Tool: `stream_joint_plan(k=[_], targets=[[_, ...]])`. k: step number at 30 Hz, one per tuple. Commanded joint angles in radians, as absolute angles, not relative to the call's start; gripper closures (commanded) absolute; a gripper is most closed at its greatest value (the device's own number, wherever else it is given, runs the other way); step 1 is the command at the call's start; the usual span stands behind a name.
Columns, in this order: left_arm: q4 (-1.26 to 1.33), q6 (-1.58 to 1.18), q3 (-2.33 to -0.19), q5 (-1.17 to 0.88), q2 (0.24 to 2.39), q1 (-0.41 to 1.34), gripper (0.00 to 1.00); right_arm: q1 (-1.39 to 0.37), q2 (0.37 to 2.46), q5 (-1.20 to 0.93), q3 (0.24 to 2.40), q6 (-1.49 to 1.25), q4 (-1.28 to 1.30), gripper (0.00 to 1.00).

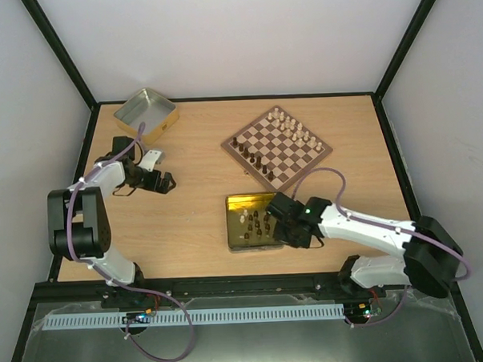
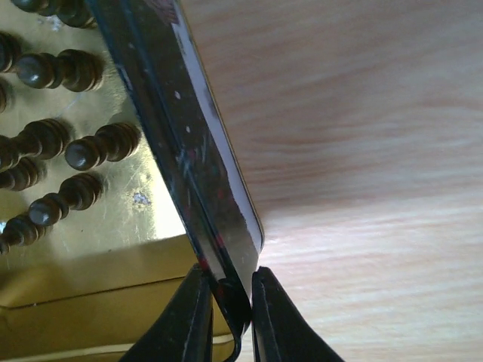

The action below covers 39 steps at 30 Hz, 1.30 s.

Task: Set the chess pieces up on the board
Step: Move the storage box to the center of the board.

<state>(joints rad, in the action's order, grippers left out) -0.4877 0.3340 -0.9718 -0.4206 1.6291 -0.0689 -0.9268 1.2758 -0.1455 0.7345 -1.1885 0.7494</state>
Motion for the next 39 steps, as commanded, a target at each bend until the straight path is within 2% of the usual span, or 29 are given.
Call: stream_joint_plan(k=[1, 11, 15, 22, 31, 39], targets=[[-0.498, 0.341, -1.017, -0.453, 1.659, -0.075, 0.00, -0.923, 1.168, -0.142, 0.637, -1.292, 0.817, 0.88], [-0.514, 0.338, -1.050, -0.460, 1.687, -0.071, 0.00, -0.870, 0.888, -0.144, 0.440, -1.490, 0.838, 0.90], [-0.518, 0.343, -1.045, -0.457, 1.690, -0.069, 0.00, -0.848, 0.778, -0.100, 0.418, -1.547, 0.941, 0.92], [-0.522, 0.353, -1.047, -0.450, 1.693, -0.065, 0.00, -0.839, 0.612, -0.065, 0.400, -1.633, 1.098, 0.90], [-0.497, 0.338, -1.021, -0.468, 1.703, -0.053, 0.00, -0.838, 0.645, -0.001, 0.476, -1.596, 1.191, 0.88], [-0.483, 0.348, -0.982, -0.465, 1.693, -0.049, 0.00, -0.839, 0.689, -0.011, 0.489, -1.562, 1.146, 0.81]])
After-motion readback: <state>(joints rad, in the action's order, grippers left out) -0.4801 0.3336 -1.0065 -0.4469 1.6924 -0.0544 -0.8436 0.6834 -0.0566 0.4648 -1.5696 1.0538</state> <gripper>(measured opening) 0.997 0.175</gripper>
